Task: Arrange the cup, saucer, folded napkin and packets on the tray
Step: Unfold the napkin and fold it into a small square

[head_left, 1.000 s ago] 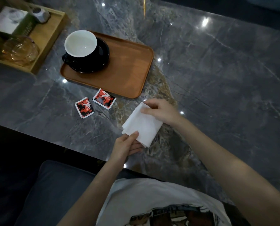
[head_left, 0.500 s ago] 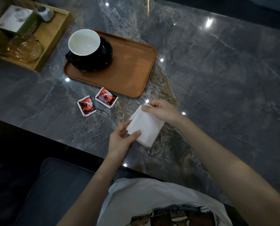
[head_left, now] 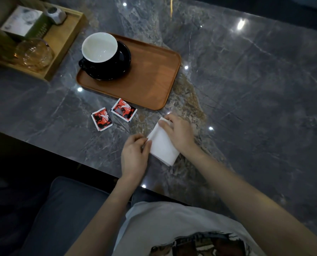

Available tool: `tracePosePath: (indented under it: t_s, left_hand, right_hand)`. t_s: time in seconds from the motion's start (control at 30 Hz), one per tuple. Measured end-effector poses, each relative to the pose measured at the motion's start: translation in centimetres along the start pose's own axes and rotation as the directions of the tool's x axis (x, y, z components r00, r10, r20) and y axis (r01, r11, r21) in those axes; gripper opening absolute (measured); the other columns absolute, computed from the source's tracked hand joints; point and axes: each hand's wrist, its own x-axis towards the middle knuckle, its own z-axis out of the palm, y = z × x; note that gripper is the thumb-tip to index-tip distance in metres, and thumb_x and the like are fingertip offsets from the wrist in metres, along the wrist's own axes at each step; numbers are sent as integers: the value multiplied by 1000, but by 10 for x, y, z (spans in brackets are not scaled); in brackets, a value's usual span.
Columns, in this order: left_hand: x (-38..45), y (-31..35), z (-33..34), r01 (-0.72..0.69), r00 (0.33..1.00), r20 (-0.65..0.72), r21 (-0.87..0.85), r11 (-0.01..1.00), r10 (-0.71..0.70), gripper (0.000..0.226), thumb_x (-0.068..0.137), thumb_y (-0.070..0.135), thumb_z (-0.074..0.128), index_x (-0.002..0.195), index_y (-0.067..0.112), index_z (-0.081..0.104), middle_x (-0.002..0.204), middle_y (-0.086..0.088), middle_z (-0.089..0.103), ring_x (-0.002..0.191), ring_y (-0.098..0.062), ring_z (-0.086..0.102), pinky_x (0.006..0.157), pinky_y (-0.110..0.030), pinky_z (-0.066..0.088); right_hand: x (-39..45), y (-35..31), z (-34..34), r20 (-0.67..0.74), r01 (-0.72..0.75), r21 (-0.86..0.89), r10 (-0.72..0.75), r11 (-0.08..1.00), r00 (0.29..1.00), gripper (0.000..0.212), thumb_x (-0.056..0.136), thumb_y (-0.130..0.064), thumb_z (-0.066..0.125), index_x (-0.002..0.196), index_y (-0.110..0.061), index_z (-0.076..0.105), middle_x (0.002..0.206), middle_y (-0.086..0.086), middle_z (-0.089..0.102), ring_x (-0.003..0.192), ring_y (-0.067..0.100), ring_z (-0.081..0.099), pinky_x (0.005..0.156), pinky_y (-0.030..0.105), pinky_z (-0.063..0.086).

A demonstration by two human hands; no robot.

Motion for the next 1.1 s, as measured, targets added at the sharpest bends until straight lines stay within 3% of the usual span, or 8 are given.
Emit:
tracePosePath:
  t_s: [0.2, 0.43, 0.53, 0.67, 0.77, 0.9, 1.0, 1.1]
  left_hand:
    - [7, -3, -2, -34, 999, -5, -15, 999, 34, 9, 81, 12, 66, 87, 6, 68, 85, -13, 70, 76, -26, 64, 70, -36, 53]
    - [19, -4, -6, -60, 996, 73, 22, 998, 58, 11, 77, 12, 69, 75, 2, 64, 75, -13, 67, 70, -28, 61, 66, -42, 51]
    - [21, -4, -6, -57, 994, 97, 20, 998, 55, 9, 78, 12, 68, 76, 4, 64, 75, -11, 68, 71, -25, 61, 66, -39, 51]
    - [20, -4, -4, -50, 993, 104, 19, 999, 47, 7, 79, 11, 66, 79, 6, 62, 78, -11, 66, 71, -25, 60, 67, -35, 48]
    - [16, -3, -2, -36, 994, 101, 16, 999, 34, 7, 79, 11, 66, 80, 5, 62, 78, -12, 66, 71, -25, 60, 67, -34, 47]
    - [2, 1, 3, -37, 995, 94, 5, 999, 37, 8, 81, 11, 64, 88, 8, 61, 84, -10, 67, 75, -26, 62, 68, -34, 48]
    - [-3, 3, 2, -236, 966, 143, 141, 961, 216, 28, 84, 10, 56, 111, 5, 57, 110, -18, 62, 97, -35, 60, 76, -40, 50]
    - [6, 6, 6, -513, 848, 293, 244, 823, 442, 45, 90, 14, 40, 133, 4, 43, 141, -19, 44, 131, -33, 40, 103, -44, 37]
  right_hand:
    - [-9, 1, 10, -155, -23, -112, 5, 993, 988, 27, 92, -31, 50, 95, -7, 60, 96, 13, 60, 96, 28, 47, 83, 37, 36]
    - [-14, 6, 23, -283, -11, -453, -133, 891, 950, 21, 89, -29, 54, 101, -14, 61, 92, 8, 63, 84, 26, 57, 68, 36, 46]
    - [-11, 8, 25, -207, -3, -526, -125, 850, 970, 27, 91, -29, 46, 110, -16, 59, 112, 7, 64, 98, 25, 60, 78, 36, 47]
    - [-7, 11, 21, -19, 85, -420, -102, 903, 995, 46, 98, -33, 23, 141, -17, 32, 151, 4, 33, 141, 20, 23, 114, 44, 16]
    - [-25, 14, 14, 2, 136, -406, -148, 904, 989, 55, 95, -37, 12, 146, -16, 10, 156, 0, 8, 143, 11, -1, 116, 41, -6]
    - [-60, 19, 16, 104, 148, -477, -112, 866, 988, 56, 93, -42, 8, 141, -20, -9, 152, -1, -7, 143, 13, -7, 114, 38, -14]
    - [-66, 24, 19, 158, 130, -520, -54, 844, 986, 59, 93, -44, 10, 144, -20, -8, 157, 2, -3, 145, 18, -5, 112, 40, -15]
    - [-65, 26, 21, 174, 143, -557, -53, 818, 983, 59, 94, -44, 11, 144, -18, -8, 158, 3, 1, 145, 19, -5, 113, 41, -13]
